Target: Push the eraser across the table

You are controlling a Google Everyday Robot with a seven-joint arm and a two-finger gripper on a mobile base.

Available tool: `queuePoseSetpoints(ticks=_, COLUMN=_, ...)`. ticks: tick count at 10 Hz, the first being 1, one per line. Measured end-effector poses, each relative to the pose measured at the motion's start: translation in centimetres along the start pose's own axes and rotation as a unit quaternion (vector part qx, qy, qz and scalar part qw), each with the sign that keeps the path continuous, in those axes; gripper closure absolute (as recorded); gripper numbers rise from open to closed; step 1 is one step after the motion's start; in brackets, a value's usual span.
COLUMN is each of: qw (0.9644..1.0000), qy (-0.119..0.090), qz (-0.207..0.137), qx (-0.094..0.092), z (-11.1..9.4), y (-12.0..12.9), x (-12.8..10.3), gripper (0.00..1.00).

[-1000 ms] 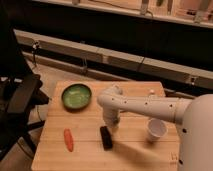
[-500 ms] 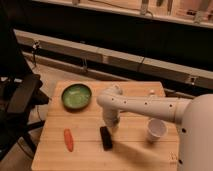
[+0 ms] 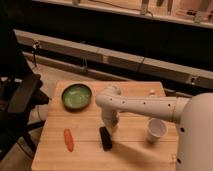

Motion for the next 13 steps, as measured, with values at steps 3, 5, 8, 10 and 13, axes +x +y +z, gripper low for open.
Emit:
queuePoseSetpoints(ticks=3, qw=0.9998, qy=0.0, qz=-0.021, qx=0.006, z=-0.1, y=-0.2, x=-1.2, gripper=1.0)
queuePoseSetpoints(ticks=5, qw=0.9994, qy=-0.002, qz=-0.034, qx=0.01, z=0.0, y=-0.6, x=-2.0, gripper=1.0)
queuePoseSetpoints(ticks=8, qw=0.9987, qy=-0.008, qz=-0.049, qx=0.014, z=0.5, y=-1.1, x=-2.9, gripper=1.0)
queuePoseSetpoints(ticks=10, qw=0.9984, qy=-0.01, qz=-0.053, qx=0.016, z=0.6, y=-1.3, x=-3.3, gripper=1.0)
queuePoseSetpoints(ticks=13, qw=0.998, qy=-0.012, qz=-0.059, qx=0.016, z=0.7, y=-1.3, x=-3.8, gripper=1.0)
